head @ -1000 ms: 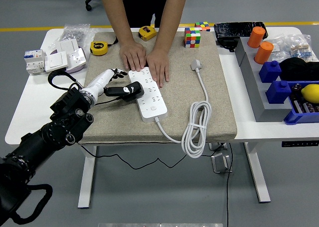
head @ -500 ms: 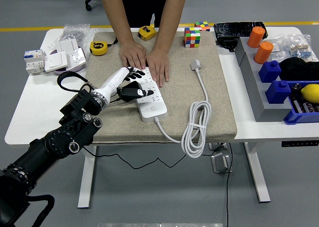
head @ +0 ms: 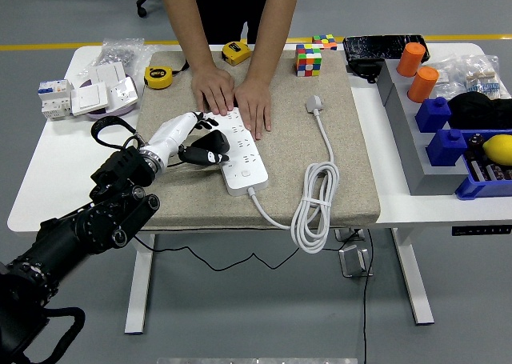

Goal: Pick up the plug,place it near the board,insert it into the board,press the button

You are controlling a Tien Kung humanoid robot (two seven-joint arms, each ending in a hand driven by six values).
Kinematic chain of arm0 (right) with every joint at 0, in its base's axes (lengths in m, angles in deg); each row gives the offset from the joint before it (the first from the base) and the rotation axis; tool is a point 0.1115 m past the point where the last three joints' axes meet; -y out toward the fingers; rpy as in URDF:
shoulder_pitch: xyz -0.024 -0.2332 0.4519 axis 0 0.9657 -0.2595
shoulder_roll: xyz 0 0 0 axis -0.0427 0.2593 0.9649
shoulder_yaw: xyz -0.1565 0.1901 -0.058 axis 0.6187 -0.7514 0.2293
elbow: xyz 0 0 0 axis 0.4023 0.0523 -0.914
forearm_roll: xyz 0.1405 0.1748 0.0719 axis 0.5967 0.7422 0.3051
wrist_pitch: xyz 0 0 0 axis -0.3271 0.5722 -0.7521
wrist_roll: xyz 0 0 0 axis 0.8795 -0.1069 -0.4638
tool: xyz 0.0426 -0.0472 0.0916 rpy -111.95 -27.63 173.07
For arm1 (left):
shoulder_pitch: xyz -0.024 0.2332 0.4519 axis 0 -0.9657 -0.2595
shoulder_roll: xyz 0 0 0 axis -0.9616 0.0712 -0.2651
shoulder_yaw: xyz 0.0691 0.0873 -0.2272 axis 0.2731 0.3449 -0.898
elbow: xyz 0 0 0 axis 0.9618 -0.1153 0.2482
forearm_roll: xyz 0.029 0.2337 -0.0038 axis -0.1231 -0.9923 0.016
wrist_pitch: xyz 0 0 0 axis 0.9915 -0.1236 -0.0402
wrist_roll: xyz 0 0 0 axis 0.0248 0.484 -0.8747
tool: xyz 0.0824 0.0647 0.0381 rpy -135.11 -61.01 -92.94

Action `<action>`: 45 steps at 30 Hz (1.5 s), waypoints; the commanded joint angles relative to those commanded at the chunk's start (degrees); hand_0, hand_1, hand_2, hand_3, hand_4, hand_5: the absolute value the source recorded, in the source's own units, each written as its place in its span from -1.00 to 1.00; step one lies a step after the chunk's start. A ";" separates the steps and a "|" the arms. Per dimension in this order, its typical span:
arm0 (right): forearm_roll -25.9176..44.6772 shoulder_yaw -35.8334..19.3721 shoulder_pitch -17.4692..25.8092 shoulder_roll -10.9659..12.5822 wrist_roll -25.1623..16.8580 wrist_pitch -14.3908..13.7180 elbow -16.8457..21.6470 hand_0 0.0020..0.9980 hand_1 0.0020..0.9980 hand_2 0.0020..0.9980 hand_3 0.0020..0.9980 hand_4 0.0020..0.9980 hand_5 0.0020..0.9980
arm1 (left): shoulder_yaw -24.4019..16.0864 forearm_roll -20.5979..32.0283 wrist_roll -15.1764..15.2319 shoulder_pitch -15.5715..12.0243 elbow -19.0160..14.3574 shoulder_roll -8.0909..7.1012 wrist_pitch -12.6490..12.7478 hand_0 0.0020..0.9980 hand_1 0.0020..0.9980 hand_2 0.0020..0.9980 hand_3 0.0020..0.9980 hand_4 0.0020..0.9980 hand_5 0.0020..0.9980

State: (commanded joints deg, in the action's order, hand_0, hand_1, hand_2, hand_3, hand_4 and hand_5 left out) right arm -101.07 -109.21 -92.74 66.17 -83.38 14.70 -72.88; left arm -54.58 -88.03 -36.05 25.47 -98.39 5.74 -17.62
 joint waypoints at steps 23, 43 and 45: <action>0.00 -0.39 -0.49 -0.24 -0.28 0.06 0.00 0.91 0.81 0.70 0.70 1.00 0.80 | -0.71 -2.50 -0.56 0.25 -0.21 0.00 0.62 -0.29 -0.06 -0.12 0.02 0.64 -0.77; -0.16 0.00 -0.22 -1.06 -0.29 -0.06 0.00 0.92 0.81 0.70 0.70 1.00 0.79 | 0.21 4.08 -0.83 -1.64 -1.39 0.00 -0.02 -0.34 -0.21 -0.47 0.00 0.60 -0.83; -0.10 0.10 -0.26 -1.10 -0.32 -0.07 0.00 0.91 0.81 0.70 0.70 1.00 0.79 | -0.11 4.54 -0.71 -1.80 -1.51 0.00 0.27 -0.35 -0.26 -0.50 -0.01 0.60 -0.83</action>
State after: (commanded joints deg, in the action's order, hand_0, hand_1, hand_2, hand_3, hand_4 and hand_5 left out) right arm -101.18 -109.11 -93.00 65.08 -83.70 14.63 -72.88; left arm -54.69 -83.49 -36.76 23.67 -99.91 5.74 -17.35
